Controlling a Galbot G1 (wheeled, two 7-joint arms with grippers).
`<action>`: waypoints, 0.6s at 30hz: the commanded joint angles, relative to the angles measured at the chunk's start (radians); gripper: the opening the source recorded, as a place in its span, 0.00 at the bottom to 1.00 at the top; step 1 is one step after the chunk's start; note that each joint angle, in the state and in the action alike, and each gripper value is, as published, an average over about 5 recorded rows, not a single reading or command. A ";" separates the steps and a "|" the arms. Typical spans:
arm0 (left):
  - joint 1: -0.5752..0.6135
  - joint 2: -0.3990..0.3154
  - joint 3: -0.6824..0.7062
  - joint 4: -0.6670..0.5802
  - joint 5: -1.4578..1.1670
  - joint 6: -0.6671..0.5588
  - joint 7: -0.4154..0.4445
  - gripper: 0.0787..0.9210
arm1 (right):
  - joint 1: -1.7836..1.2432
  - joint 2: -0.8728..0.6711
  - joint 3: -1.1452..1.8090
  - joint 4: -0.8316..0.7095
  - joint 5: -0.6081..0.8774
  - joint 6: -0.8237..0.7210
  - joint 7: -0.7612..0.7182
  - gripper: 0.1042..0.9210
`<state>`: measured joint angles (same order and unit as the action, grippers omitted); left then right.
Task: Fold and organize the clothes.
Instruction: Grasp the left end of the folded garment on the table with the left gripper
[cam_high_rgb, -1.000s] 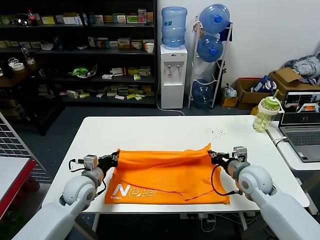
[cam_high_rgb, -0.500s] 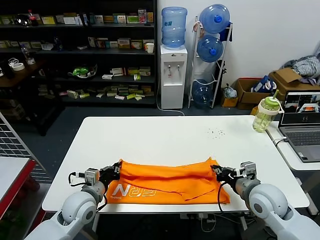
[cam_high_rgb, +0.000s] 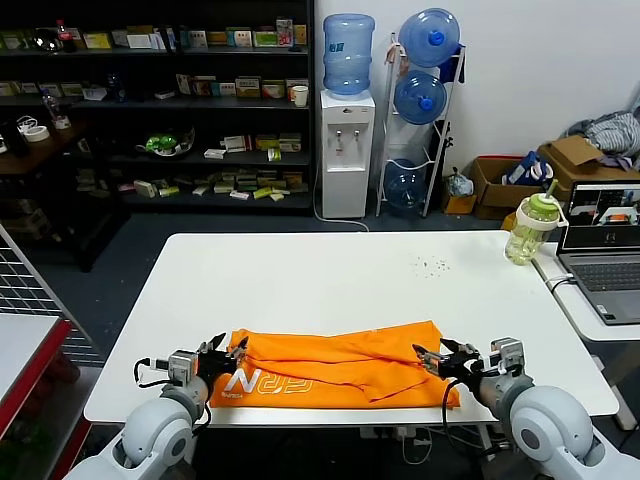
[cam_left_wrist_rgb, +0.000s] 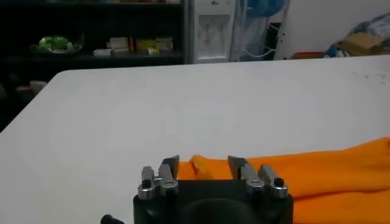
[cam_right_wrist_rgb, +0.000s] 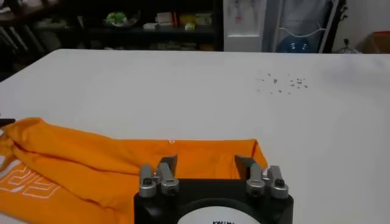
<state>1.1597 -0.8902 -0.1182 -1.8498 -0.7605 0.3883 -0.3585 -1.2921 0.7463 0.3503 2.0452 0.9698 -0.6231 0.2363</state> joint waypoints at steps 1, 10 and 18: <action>0.017 -0.026 -0.002 0.064 0.012 0.000 -0.010 0.71 | -0.055 0.006 0.041 0.017 -0.009 0.000 -0.007 0.82; 0.019 -0.046 0.001 0.093 0.010 -0.013 -0.004 0.88 | -0.050 0.012 0.036 0.012 -0.012 0.003 -0.006 0.88; 0.011 -0.054 0.010 0.095 -0.008 -0.027 -0.015 0.77 | -0.052 0.017 0.036 0.010 -0.015 0.004 -0.005 0.88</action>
<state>1.1689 -0.9376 -0.1100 -1.7707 -0.7608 0.3675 -0.3677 -1.3340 0.7615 0.3784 2.0511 0.9566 -0.6191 0.2328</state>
